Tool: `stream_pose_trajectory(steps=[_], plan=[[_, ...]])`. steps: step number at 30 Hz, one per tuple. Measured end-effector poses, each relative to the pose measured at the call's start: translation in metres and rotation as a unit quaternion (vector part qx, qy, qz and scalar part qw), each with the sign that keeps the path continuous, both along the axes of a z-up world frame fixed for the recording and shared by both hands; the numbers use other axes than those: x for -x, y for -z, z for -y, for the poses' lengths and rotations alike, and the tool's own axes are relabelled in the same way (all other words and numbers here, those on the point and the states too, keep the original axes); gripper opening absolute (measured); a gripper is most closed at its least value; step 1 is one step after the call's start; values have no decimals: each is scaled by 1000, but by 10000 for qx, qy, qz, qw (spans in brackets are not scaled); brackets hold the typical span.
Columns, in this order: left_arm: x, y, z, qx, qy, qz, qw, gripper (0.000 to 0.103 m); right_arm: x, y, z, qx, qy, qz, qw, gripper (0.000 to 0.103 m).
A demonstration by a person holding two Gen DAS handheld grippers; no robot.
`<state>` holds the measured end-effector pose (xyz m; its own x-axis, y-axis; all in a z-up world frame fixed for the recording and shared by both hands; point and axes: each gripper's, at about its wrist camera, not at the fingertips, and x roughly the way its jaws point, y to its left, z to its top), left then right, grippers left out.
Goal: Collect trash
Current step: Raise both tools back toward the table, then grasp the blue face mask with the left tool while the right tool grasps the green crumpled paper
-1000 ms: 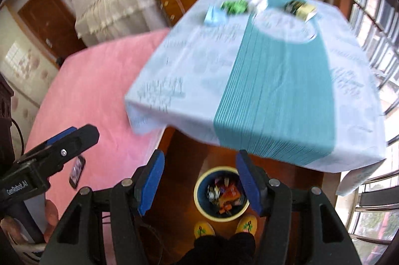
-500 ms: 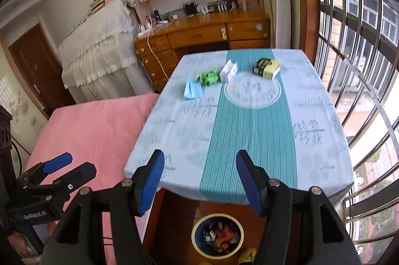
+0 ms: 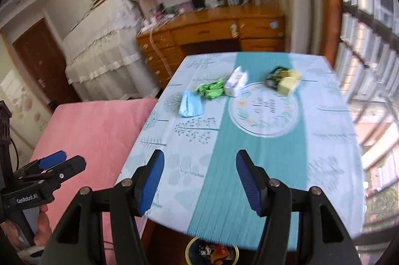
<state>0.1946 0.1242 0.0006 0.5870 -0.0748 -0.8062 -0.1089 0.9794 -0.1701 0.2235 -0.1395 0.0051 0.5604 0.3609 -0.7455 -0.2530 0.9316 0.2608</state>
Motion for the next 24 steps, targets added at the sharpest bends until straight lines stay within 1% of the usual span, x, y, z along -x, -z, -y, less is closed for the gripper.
stream_pose_trajectory(steps=[3, 4, 7, 11, 13, 15, 17, 19, 24], plan=[[-47, 15, 7, -71, -202, -252, 9995, 98, -58, 19, 1, -180, -226, -376, 9989, 60], [-67, 23, 11, -92, -235, -379, 9990, 98, -74, 25, 1, -244, -269, -497, 9981, 60], [-121, 46, 20, -188, -283, -677, 9971, 97, -140, 49, 2, -481, -413, -966, 9933, 60], [-178, 80, 27, -253, -455, -945, 9942, 97, -202, 82, -10, -542, -590, -1266, 9887, 60], [-204, 98, 27, -286, -531, -1066, 9925, 94, -233, 105, -18, -614, -615, -1477, 9852, 60], [-230, 118, 23, -195, -600, -1261, 9900, 82, -255, 123, -23, -764, -535, -1722, 9806, 60], [-248, 134, 18, -44, -679, -1453, 9870, 75, -277, 141, -28, -962, -367, -1993, 9745, 60], [-266, 150, 13, 125, -770, -1618, 9837, 73, -292, 156, -32, -1117, -220, -2202, 9688, 60], [-283, 166, 12, 275, -812, -1754, 9808, 73, -316, 183, -43, -1334, 106, -2660, 9546, 60]])
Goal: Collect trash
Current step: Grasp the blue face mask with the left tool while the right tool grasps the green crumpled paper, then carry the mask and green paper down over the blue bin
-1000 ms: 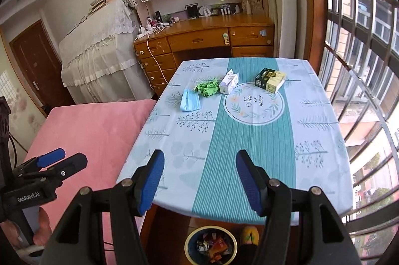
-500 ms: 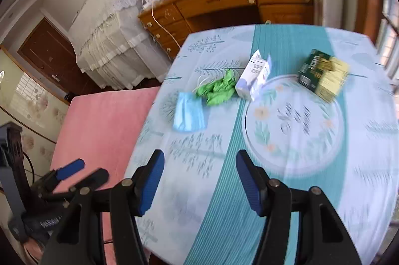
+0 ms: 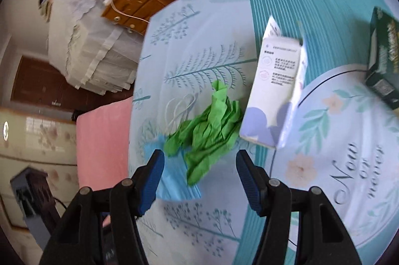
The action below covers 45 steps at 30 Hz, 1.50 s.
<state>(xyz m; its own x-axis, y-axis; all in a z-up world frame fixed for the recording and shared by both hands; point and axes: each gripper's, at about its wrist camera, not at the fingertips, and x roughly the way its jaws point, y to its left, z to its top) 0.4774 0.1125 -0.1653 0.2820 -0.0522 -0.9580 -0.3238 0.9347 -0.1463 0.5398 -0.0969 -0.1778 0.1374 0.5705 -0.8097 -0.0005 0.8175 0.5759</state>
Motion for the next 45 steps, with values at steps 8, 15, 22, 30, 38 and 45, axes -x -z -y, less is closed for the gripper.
stream_pose_trajectory(steps=[8, 15, 22, 30, 38, 45], plan=[[-10, 12, 1, 157, -55, -174, 9997, 73, -22, 18, -11, 212, 477, -368, 9980, 60], [-20, 21, 4, 160, -37, -332, 9993, 73, -34, 20, -23, 602, 493, -267, 9966, 46], [-33, 36, 11, 280, -1, -561, 9980, 71, -30, 21, -3, 501, 346, -79, 9981, 42], [-31, 37, 36, 22, 393, -677, 9969, 11, -4, 15, 21, 396, 11, 133, 9991, 41], [18, 16, 41, 131, 255, -518, 9982, 9, 39, -12, 29, 458, -427, 599, 9962, 41], [98, -26, 49, 121, 408, -129, 9990, 8, 111, -30, 27, 522, -839, 788, 9920, 41]])
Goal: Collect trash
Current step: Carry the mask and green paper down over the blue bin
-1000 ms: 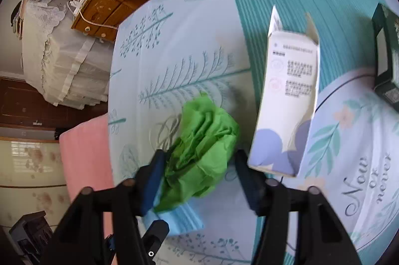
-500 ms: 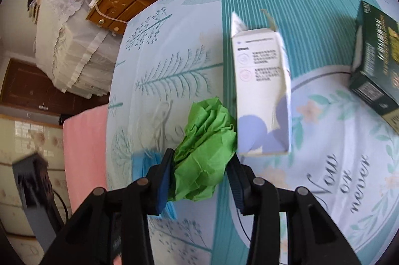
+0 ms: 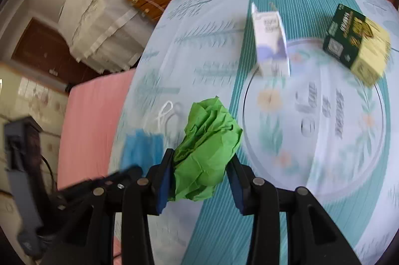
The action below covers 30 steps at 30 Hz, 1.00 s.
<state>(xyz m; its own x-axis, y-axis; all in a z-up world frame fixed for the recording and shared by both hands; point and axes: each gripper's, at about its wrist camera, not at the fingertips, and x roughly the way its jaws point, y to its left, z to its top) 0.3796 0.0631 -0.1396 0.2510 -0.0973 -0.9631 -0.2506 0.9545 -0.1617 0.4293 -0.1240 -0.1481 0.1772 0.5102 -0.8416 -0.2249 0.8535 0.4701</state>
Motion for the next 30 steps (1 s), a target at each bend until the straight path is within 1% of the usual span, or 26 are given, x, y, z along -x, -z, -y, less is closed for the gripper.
stream_pose_trajectory(steps=[2, 6, 9, 14, 17, 19, 22, 24, 26, 30], plan=[[25, -11, 1, 11, 61, 106, 9999, 8, 29, -3, -2, 86, -118, 32, 9999, 41], [83, -28, -3, 99, 176, 274, 9994, 8, 84, -2, -8, 241, -251, -49, 9994, 41], [138, -38, -18, 250, 297, 398, 9985, 8, 133, -4, -18, 446, -368, 11, 9983, 41], [213, -42, -30, 424, 511, 546, 9963, 8, 215, -12, -35, 649, -506, 130, 9965, 41], [257, -42, -36, 413, 697, 584, 9950, 8, 268, -20, -50, 809, -616, 372, 9941, 41], [286, -39, -40, 456, 803, 543, 9942, 8, 295, -22, -57, 905, -659, 451, 9927, 41], [317, -32, -44, 491, 896, 444, 9938, 8, 331, -21, -67, 1046, -737, 440, 9908, 41], [334, -25, -46, 539, 912, 367, 9937, 8, 347, -17, -70, 1166, -790, 412, 9892, 41], [348, -14, -47, 617, 903, 242, 9937, 8, 360, -10, -74, 1306, -833, 352, 9873, 41], [366, 25, -46, 786, 777, -113, 9938, 8, 379, 19, -72, 1624, -864, 161, 9828, 41]])
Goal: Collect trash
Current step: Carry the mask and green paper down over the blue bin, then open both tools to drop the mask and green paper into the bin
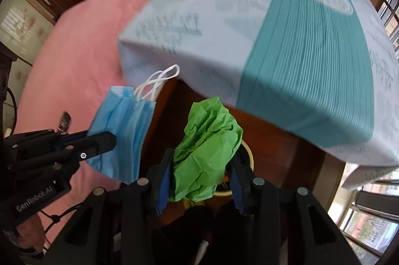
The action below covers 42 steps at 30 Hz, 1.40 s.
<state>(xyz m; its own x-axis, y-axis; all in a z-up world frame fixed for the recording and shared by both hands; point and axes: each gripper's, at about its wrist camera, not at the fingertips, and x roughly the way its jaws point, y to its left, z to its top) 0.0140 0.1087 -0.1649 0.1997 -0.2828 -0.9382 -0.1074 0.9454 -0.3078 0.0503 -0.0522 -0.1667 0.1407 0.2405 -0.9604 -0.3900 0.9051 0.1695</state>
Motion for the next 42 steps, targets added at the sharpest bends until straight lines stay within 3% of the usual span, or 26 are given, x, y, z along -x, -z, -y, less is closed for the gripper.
stream_pose_trajectory(steps=[4, 14, 19, 22, 26, 31, 42], plan=[[7, 52, 4, 63, -161, -318, 9993, 8, 12, 55, 5, 384, -75, -259, 9989, 41], [13, 218, 36, -38, -240, -1086, 9938, 9, 23, 215, 17, 1079, -570, -764, 9896, 41], [15, 272, 44, -92, -253, -1225, 9921, 11, 17, 273, 24, 1270, -669, -826, 9862, 42], [18, 291, 40, -134, -324, -1254, 9915, 25, 11, 290, 28, 1283, -710, -812, 9859, 42], [19, 302, 33, -223, -431, -1271, 9907, 67, 13, 301, 25, 1313, -721, -819, 9853, 42], [21, 295, 30, -279, -457, -1127, 9922, 76, 13, 310, 17, 1309, -767, -854, 9847, 42], [26, 285, 7, -548, -796, -821, 9919, 77, 8, 319, 7, 1139, -663, -1064, 9856, 44]])
